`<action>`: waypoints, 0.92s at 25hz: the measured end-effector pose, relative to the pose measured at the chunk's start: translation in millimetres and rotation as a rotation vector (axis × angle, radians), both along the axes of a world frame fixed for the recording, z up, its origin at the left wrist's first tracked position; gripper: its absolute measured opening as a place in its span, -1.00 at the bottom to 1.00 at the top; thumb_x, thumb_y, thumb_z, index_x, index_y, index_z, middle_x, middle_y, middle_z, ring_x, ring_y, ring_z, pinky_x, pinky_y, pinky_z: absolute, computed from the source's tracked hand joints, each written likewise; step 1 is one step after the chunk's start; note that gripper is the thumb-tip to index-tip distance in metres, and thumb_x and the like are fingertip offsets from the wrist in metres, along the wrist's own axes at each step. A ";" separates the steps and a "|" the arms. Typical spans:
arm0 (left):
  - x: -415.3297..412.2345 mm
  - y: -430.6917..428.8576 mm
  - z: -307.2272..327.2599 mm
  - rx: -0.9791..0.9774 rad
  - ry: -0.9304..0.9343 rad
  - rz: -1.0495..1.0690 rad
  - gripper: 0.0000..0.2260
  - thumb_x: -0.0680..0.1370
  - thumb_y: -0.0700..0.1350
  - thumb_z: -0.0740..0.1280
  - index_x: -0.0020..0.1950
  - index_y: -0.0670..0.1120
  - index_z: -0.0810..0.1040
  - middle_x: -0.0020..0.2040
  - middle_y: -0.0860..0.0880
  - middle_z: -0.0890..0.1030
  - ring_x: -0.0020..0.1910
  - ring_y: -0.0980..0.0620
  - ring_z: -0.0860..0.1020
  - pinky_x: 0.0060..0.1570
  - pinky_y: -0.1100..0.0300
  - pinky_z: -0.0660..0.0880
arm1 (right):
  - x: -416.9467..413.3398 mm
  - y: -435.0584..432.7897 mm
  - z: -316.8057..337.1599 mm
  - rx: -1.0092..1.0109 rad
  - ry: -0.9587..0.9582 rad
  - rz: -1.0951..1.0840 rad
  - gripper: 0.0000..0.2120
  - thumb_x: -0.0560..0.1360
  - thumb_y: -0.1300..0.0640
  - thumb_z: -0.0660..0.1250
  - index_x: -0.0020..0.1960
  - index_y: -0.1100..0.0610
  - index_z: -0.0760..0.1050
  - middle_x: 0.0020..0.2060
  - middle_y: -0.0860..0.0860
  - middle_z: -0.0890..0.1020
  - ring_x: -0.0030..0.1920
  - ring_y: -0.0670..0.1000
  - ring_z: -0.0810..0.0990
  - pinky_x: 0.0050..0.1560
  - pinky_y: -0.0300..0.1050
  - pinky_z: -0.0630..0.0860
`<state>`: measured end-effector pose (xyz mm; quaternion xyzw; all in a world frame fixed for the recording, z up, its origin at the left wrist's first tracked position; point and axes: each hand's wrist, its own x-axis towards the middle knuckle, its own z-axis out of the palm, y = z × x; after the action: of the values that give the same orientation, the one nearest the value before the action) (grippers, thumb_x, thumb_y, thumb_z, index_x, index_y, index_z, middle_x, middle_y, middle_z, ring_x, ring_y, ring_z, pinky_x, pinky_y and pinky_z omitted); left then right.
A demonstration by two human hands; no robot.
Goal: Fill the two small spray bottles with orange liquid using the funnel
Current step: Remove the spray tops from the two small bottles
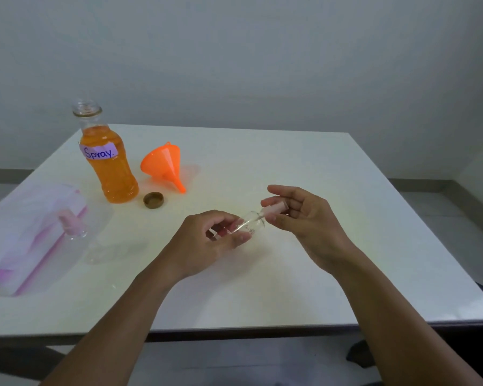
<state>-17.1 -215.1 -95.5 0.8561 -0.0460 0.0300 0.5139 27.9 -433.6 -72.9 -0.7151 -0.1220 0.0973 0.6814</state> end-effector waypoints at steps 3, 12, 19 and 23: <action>-2.7 -0.2 -1.2 0.013 0.001 -0.008 -0.77 0.45 0.14 0.47 0.06 0.11 0.67 -0.08 0.15 0.67 -0.11 0.19 0.56 -0.17 0.41 0.49 | -1.3 -4.8 0.2 0.060 0.036 0.060 -0.47 0.47 0.44 0.45 0.38 0.13 0.50 0.15 0.08 0.71 0.19 0.06 0.68 0.24 -0.07 0.59; -4.2 2.3 -0.9 -0.028 0.016 0.008 -0.68 0.41 0.19 0.44 0.10 0.10 0.66 -0.06 0.11 0.68 -0.12 0.18 0.60 -0.17 0.38 0.52 | 8.7 -26.9 15.8 0.211 -0.024 -0.114 -0.43 0.40 0.36 0.50 0.38 0.15 0.50 0.12 0.17 0.69 0.20 0.10 0.67 0.22 -0.12 0.59; -5.6 -9.4 2.6 -0.225 0.059 0.003 -0.66 0.40 0.02 0.52 0.14 0.01 0.61 -0.02 0.07 0.70 -0.11 0.07 0.71 -0.15 0.34 0.52 | 12.3 -76.1 27.2 0.595 0.020 -0.347 -0.52 0.44 0.29 0.49 0.32 0.26 0.47 0.06 0.12 0.69 0.01 -0.01 0.66 0.03 -0.17 0.53; -4.4 -35.7 0.5 -0.351 0.004 -0.009 -0.62 0.38 -0.02 0.53 0.17 -0.04 0.60 0.05 0.03 0.71 0.01 0.05 0.70 0.04 0.18 0.58 | 13.5 -113.5 26.9 0.707 -0.017 -0.437 -0.70 0.46 0.40 0.45 0.15 0.27 0.48 -0.01 0.03 0.74 0.14 -0.03 0.68 0.13 -0.21 0.57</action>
<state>-21.6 -250.8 -95.0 0.7529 -0.0431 0.0336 0.6558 41.4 -547.1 -46.1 -0.4471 0.0011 -0.1031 0.8885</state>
